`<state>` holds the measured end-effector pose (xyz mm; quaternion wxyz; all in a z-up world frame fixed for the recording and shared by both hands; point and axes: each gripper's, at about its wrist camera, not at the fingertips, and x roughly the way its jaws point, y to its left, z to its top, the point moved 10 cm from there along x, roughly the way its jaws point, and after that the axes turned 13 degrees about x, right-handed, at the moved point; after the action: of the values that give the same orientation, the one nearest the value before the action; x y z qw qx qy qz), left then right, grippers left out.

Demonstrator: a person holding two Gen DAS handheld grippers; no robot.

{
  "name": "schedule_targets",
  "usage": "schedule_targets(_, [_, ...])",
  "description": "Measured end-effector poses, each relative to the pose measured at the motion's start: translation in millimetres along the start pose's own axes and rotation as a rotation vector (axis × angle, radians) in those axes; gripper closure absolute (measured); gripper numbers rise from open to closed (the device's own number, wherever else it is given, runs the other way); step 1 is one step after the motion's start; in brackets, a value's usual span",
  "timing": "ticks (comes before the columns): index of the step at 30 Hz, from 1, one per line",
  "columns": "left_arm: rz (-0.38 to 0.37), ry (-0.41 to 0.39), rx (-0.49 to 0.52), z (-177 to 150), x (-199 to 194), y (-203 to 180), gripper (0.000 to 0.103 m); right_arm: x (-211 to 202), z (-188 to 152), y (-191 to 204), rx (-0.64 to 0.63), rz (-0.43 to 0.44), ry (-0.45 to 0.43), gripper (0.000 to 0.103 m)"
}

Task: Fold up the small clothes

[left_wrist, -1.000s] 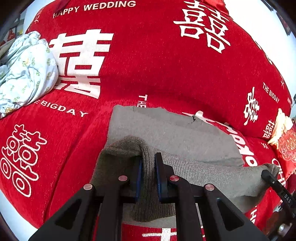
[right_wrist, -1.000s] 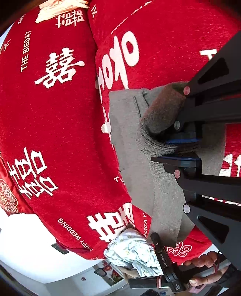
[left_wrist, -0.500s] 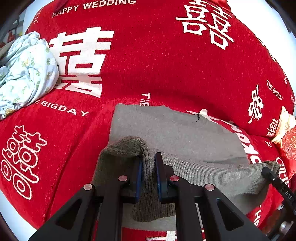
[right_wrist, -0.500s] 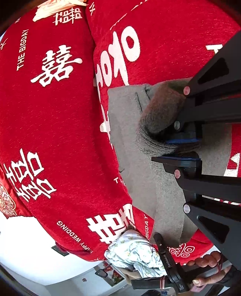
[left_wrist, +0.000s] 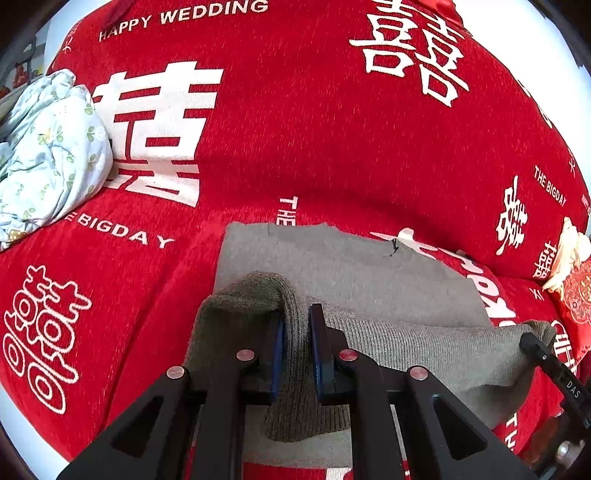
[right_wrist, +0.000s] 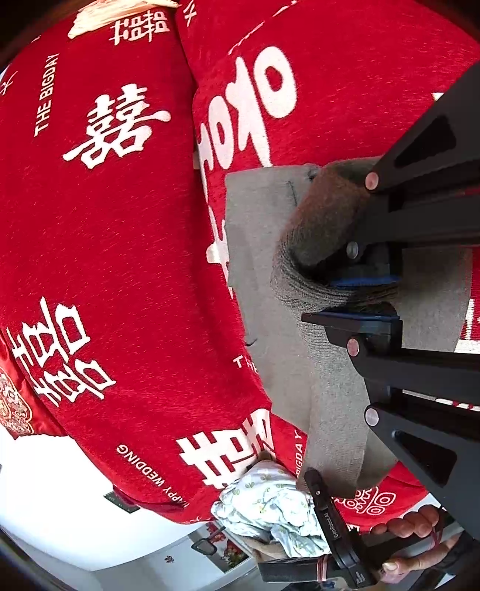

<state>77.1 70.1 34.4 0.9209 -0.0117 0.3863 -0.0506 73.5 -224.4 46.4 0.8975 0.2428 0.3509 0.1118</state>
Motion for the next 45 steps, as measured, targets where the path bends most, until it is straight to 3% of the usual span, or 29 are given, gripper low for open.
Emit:
schedule_targets(16, [0.002, -0.012, 0.007, 37.5, 12.8, -2.5, 0.088, 20.5, 34.8, 7.2, 0.012, -0.01, -0.005, 0.091])
schedule_targets(45, [0.0, 0.122, -0.025, 55.5, 98.1, 18.6, 0.088, 111.8, 64.9, -4.1, 0.042, -0.082, 0.113, 0.091])
